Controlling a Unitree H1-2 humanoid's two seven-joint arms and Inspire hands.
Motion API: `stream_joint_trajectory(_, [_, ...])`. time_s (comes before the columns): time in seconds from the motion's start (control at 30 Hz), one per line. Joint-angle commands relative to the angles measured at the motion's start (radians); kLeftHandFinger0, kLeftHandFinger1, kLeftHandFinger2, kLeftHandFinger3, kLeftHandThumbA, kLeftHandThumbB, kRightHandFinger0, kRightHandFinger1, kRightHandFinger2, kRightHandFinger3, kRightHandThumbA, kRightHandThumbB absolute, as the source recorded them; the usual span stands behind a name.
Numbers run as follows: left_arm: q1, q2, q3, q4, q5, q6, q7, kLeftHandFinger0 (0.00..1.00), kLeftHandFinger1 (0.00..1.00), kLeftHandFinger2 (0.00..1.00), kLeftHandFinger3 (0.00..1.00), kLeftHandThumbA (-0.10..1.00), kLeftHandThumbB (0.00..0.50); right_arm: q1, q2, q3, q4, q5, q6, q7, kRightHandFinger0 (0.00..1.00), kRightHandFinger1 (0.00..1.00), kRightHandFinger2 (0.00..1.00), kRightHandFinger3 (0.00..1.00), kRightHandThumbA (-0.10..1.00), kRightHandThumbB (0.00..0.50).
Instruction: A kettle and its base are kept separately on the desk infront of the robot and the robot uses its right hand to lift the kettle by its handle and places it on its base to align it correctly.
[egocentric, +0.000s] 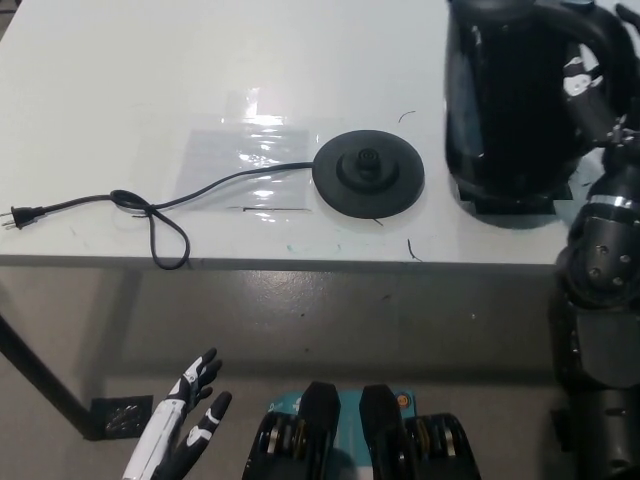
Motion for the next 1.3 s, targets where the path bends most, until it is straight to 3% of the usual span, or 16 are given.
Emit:
stream_joint_trajectory(0.0, [0.0, 0.016, 0.0, -0.012, 0.001, -0.026, -0.014, 1.0, 1.0, 1.0, 1.0, 0.88, 0.118, -0.121, 0.019, 0.024, 0.012, -0.004, -0.144, -0.037, 0.0, 0.24, 0.7, 0.82, -0.1, 0.138])
stream_joint_trajectory(0.27, [0.005, 0.019, -0.005, -0.009, 0.014, -0.037, -0.016, 1.0, 1.0, 1.0, 1.0, 0.89, 0.105, -0.145, 0.047, 0.04, 0.071, -0.03, -0.153, -0.07, 0.0, 0.3, 0.69, 0.77, -0.1, 0.139])
stream_joint_trajectory(0.4, [0.006, 0.019, -0.008, -0.015, 0.021, -0.026, -0.019, 1.0, 1.0, 1.0, 1.0, 0.9, 0.113, -0.16, 0.065, 0.05, 0.067, -0.055, -0.128, -0.1, 0.0, 0.27, 0.65, 0.74, -0.1, 0.134])
stream_joint_trajectory(0.47, [0.005, 0.019, -0.009, -0.014, 0.023, -0.027, -0.02, 1.0, 1.0, 1.0, 1.0, 0.9, 0.113, -0.168, 0.065, 0.054, 0.073, -0.067, -0.134, -0.113, 0.01, 0.29, 0.67, 0.76, -0.1, 0.135])
stream_joint_trajectory(0.67, [0.005, 0.024, -0.011, -0.02, 0.032, -0.026, -0.022, 1.0, 1.0, 1.0, 1.0, 0.91, 0.102, -0.202, 0.088, 0.057, 0.055, -0.073, -0.159, -0.15, 0.01, 0.32, 0.72, 0.7, -0.1, 0.087])
stream_joint_trajectory(0.9, [0.004, 0.026, -0.01, -0.019, 0.039, -0.03, -0.023, 1.0, 1.0, 1.0, 1.0, 0.91, 0.101, -0.222, 0.1, 0.066, -0.003, -0.1, -0.126, -0.169, 0.0, 0.27, 0.69, 0.75, -0.1, 0.052])
stream_joint_trajectory(0.97, [0.006, 0.026, -0.01, -0.017, 0.039, -0.035, -0.024, 1.0, 1.0, 1.0, 1.0, 0.91, 0.099, -0.227, 0.107, 0.072, -0.032, -0.109, -0.104, -0.166, 0.0, 0.22, 0.64, 0.76, -0.1, 0.047])
stream_joint_trajectory(1.1, [0.01, 0.024, -0.011, -0.019, 0.04, -0.033, -0.024, 1.0, 1.0, 1.0, 1.0, 0.88, 0.091, -0.239, 0.119, 0.077, -0.045, -0.112, -0.09, -0.171, 0.0, 0.23, 0.67, 0.78, -0.1, 0.073])
stream_joint_trajectory(1.27, [0.008, 0.02, -0.013, -0.019, 0.041, -0.028, -0.025, 1.0, 1.0, 1.0, 1.0, 0.89, 0.104, -0.26, 0.132, 0.085, -0.009, -0.101, -0.113, -0.171, 0.0, 0.25, 0.69, 0.77, -0.1, 0.062])
